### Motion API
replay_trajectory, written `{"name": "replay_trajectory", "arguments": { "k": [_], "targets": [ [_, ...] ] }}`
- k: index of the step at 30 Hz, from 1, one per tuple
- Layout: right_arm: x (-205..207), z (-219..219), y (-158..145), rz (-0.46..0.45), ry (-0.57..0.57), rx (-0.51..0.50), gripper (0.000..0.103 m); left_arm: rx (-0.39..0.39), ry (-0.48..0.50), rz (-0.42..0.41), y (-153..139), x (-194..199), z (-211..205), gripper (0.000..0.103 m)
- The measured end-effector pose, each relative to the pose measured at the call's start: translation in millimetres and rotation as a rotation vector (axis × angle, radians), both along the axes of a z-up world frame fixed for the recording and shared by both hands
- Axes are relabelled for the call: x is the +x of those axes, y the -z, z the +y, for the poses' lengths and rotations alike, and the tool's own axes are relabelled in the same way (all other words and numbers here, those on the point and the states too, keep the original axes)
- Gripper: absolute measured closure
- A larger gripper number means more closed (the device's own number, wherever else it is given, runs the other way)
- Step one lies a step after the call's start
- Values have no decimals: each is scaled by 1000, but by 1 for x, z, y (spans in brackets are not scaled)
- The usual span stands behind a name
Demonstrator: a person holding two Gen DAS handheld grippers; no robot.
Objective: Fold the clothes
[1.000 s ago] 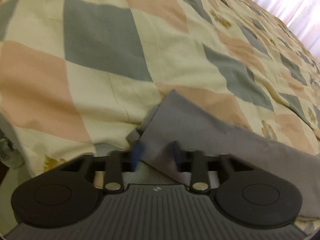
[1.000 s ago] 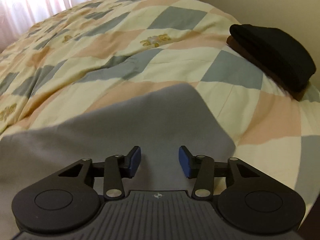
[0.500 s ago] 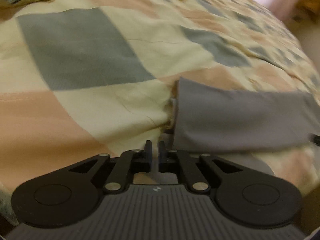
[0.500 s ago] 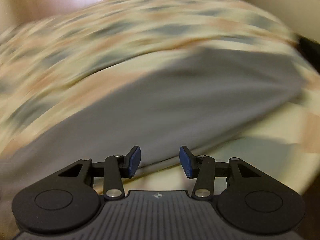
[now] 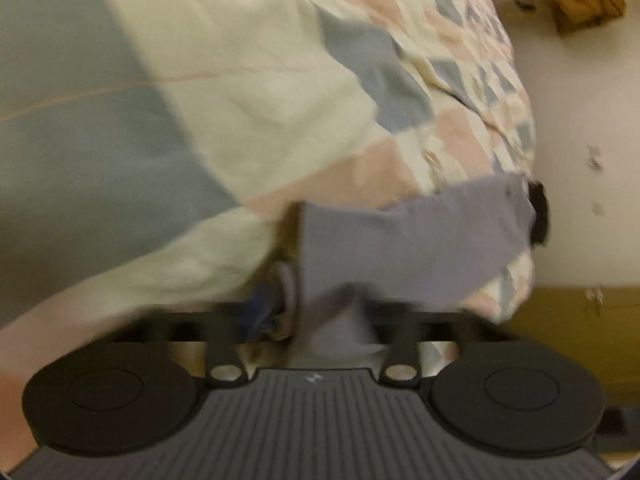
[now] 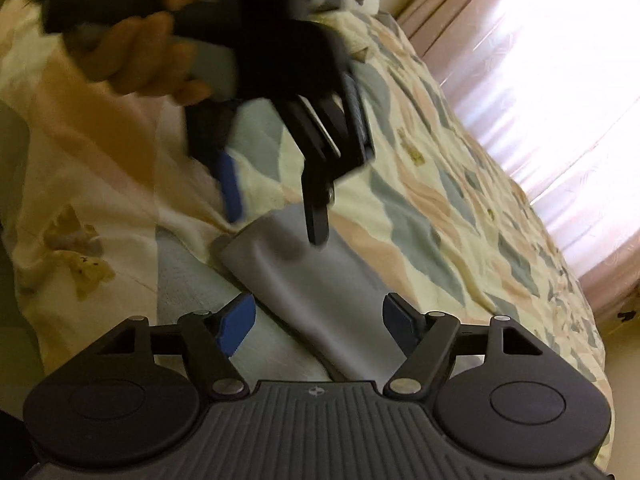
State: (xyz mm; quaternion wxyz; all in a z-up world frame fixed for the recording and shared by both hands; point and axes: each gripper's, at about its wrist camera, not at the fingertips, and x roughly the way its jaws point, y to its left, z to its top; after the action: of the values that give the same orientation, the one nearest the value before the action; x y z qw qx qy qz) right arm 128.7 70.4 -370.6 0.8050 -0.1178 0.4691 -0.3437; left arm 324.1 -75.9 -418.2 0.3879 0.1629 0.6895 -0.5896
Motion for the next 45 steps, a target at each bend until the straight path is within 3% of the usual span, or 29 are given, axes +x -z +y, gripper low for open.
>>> {"name": "replay_trajectory", "arguments": {
  "k": [6,9,12,13,14,17,18,20,28,30,31,33,39,40,43,45],
  "targets": [
    [13,2,15,39,-47,-62,31,-33,55,37,-24,-10,-22,97],
    [24,8,30,101,-96,-143,37,-31,46,47,-25,-11,-27,97],
    [38,14,42,124,-97,-226,58,-13,32,50,-20,-10,-25,93],
    [41,14,44,128,-83,-238,77,-6,25,48,-19,-7,-23,91],
    [42,13,43,118,-61,-232,102,-2,15,43,-19,-3,-21,84],
    [25,2,20,-53,34,-78,96,-25,-38,-2,-24,18,-11,53],
    [17,-4,13,-104,54,14,91,-36,-58,-19,-26,25,-7,52],
    [12,-10,8,-109,65,95,53,-40,-77,-39,-27,33,-1,52],
    [23,1,12,-46,-141,21,55,-29,-87,-79,-23,42,20,52],
    [29,-1,17,-30,-152,34,74,-29,-92,-66,-23,45,23,52],
    [29,-5,16,-49,-142,60,103,-28,-95,-57,-23,46,24,52],
    [18,-21,1,-167,-62,166,102,-22,-106,-35,-20,47,23,52],
    [-55,-93,-33,-756,367,658,98,5,-142,52,-7,47,17,52],
    [-62,-99,-33,-805,407,711,98,16,-154,76,-3,46,16,52],
    [-62,-98,-28,-783,415,752,98,55,-209,147,10,45,16,52],
    [-63,-97,-27,-771,434,729,98,63,-209,140,15,42,15,67]
  ]
}}
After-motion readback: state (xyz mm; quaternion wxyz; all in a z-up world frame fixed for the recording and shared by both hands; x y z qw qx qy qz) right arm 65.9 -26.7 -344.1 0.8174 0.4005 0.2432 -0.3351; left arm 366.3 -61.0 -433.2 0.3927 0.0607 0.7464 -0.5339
